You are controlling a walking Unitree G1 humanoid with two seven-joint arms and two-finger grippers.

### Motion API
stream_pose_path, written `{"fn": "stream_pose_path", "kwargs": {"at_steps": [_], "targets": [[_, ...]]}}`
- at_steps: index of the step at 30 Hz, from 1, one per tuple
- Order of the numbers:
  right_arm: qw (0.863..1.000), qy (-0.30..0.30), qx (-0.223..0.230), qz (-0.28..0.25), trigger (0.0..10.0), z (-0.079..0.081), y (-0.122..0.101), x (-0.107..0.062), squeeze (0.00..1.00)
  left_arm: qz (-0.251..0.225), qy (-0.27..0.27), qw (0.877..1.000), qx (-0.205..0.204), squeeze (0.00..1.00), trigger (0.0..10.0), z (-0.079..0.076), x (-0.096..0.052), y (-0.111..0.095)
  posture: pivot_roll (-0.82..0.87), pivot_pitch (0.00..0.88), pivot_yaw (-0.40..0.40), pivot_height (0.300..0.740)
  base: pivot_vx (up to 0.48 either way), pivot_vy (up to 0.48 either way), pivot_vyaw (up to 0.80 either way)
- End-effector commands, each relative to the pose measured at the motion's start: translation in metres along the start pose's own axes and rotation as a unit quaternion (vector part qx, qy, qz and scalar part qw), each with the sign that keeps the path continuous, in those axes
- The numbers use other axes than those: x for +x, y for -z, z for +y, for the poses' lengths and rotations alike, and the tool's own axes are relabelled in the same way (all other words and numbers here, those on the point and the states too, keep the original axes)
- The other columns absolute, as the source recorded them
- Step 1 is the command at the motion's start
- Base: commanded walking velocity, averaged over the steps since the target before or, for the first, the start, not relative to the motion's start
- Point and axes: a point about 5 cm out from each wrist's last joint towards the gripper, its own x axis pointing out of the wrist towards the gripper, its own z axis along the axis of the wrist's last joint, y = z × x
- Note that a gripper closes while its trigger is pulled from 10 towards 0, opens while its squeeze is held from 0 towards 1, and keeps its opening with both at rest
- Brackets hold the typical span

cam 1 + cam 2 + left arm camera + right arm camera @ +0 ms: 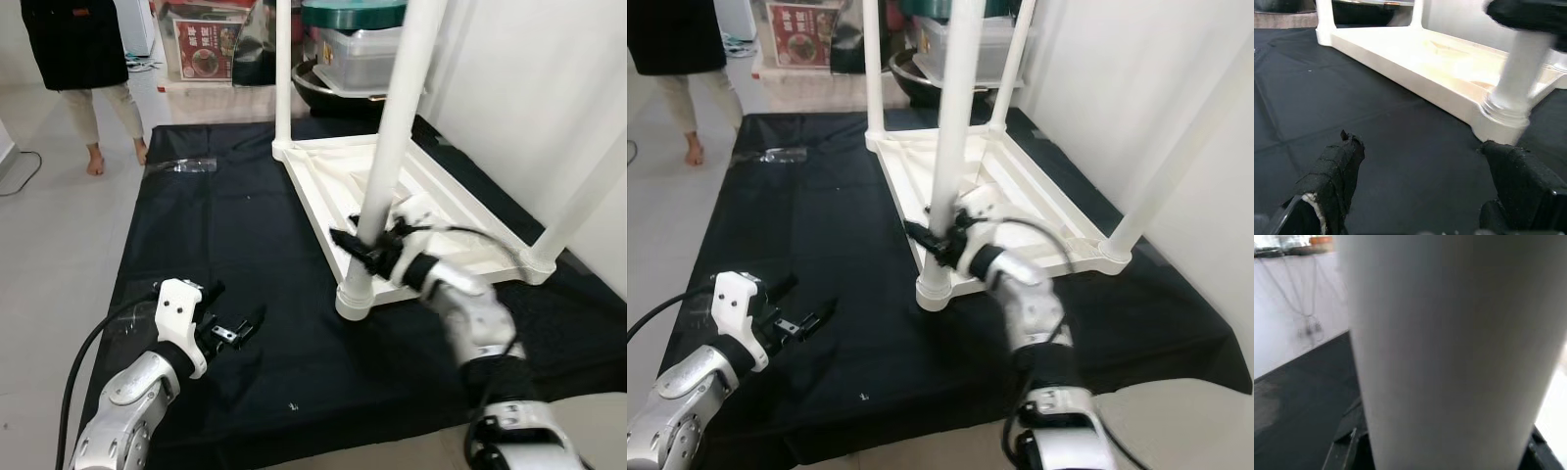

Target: Building children table

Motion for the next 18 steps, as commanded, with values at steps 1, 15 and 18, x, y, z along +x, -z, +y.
{"fn": "stream_pose_path", "kwargs": {"at_steps": [1,15,18], "targets": [[0.954,0.287,0.015,0.078,0.0,-0.053,0.025,-0.022,0.00,0.003,0.000,1.000,-0.003,0.00,10.0,-0.002,-0.003,0.001,0.06,0.000,-0.092,0.740,0.000,0.000,0.00],[0.966,0.241,0.094,0.025,10.0,-0.013,0.017,-0.047,1.00,0.004,0.005,1.000,-0.003,0.00,10.0,-0.001,-0.002,0.000,0.04,0.000,-0.072,0.740,0.000,0.000,0.00],[0.986,0.145,0.081,-0.021,10.0,-0.013,-0.010,-0.026,1.00,0.004,0.004,1.000,-0.003,0.00,10.0,0.000,-0.001,0.000,0.05,0.000,-0.084,0.740,0.000,0.000,0.00]]}}
